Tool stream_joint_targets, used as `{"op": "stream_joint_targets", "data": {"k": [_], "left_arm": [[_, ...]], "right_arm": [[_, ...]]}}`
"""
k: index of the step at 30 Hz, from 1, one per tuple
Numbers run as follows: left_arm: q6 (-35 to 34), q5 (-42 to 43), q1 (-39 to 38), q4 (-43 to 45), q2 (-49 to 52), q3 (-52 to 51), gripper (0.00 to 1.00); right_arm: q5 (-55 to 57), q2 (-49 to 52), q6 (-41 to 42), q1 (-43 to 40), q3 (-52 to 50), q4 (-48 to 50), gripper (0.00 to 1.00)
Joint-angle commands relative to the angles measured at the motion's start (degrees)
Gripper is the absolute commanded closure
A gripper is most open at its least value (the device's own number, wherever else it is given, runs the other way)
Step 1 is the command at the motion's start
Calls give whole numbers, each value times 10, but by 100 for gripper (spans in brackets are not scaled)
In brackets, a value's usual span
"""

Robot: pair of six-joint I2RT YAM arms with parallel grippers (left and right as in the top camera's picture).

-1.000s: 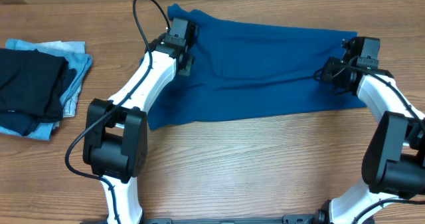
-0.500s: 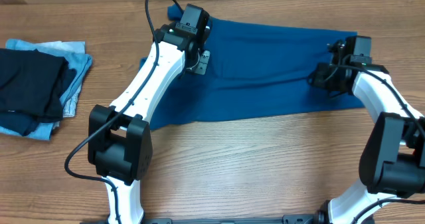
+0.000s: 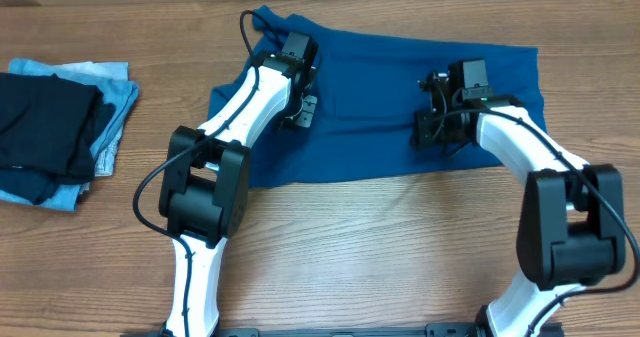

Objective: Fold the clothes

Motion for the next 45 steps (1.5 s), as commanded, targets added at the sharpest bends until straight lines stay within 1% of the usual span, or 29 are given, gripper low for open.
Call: {"op": "stream_joint_targets", "data": {"k": [1, 3, 5, 7, 11, 12, 13, 14, 15, 16, 17, 18, 19, 21, 23, 24, 26, 27, 28, 29, 31, 32, 33, 34, 35, 36, 39, 43, 45], "left_arm": [[3, -2, 4, 1, 1, 7, 84], [3, -2, 4, 0, 1, 7, 83], [3, -2, 4, -3, 1, 7, 83], [3, -2, 4, -9, 1, 7, 83], [3, -4, 4, -10, 1, 7, 83], [3, -9, 4, -10, 1, 7, 83], [3, -33, 5, -10, 1, 7, 83], [3, -63, 5, -10, 1, 8, 83], [3, -97, 5, -12, 1, 10, 84], [2, -124, 7, -21, 0, 19, 84], [3, -127, 12, -30, 0, 29, 83], [3, -126, 22, -32, 0, 37, 79], [2, -126, 32, -29, 0, 38, 79], [-15, -127, 50, -35, 0, 53, 78], [-47, -115, 69, -57, 0, 90, 77], [-52, -76, 83, -84, 0, 128, 69], [-52, -69, 96, -115, 0, 157, 62], [-58, -73, 102, -125, 0, 157, 61], [-85, -66, 111, -150, 1, 157, 60], [-95, -35, 118, -171, 1, 157, 60], [-95, 52, 124, -211, 1, 156, 64], [-95, 73, 124, -222, 1, 155, 67], [-95, 90, 123, -233, 1, 155, 71], [-98, 95, 120, -242, 1, 152, 78], [-99, 95, 115, -251, 1, 144, 93], [-99, 96, 112, -254, 1, 137, 96], [-108, 103, 103, -244, 1, 96, 96], [-113, 103, 101, -182, 1, 10, 96], [-114, 103, 101, -167, 1, -12, 96]], "right_arm": [[6, 43, -2, 1, -6, 11, 96], [27, 52, -2, 1, -6, 54, 96], [66, 52, 1, 0, -3, 113, 96], [115, 52, 1, 0, -2, 151, 96], [207, 52, 0, -2, -2, 191, 95], [229, 52, 1, -5, -2, 201, 95], [251, 52, 9, -12, -2, 211, 95], [279, 52, 48, -23, -1, 217, 95], [284, 48, 76, -34, 5, 207, 96], [275, 37, 103, -46, 18, 174, 96], [249, 19, 106, -57, 34, 139, 96], [239, 6, 107, -63, 43, 117, 96], [240, -14, 110, -70, 56, 70, 96], [240, -23, 120, -77, 63, 16, 96], [240, -23, 157, -83, 63, -23, 96], [240, -23, 182, -93, 63, -54, 96], [240, -23, 184, -113, 62, -80, 95], [240, -23, 190, -126, 62, -90, 95], [236, -23, 203, -144, 62, -101, 93], [225, -23, 203, -160, 62, -105, 93], [204, -23, 202, -187, 62, -106, 92], [204, -23, 197, -192, 61, -104, 92], [205, -22, 191, -196, 60, -102, 94], [204, -20, 178, -197, 57, -99, 96], [204, -18, 176, -197, 54, -98, 96], [204, -18, 173, -197, 49, -94, 96], [202, -18, 148, -197, 27, -66, 96], [193, -18, 128, -197, 6, -36, 96], [194, -18, 128, -197, -9, -22, 96]]}}
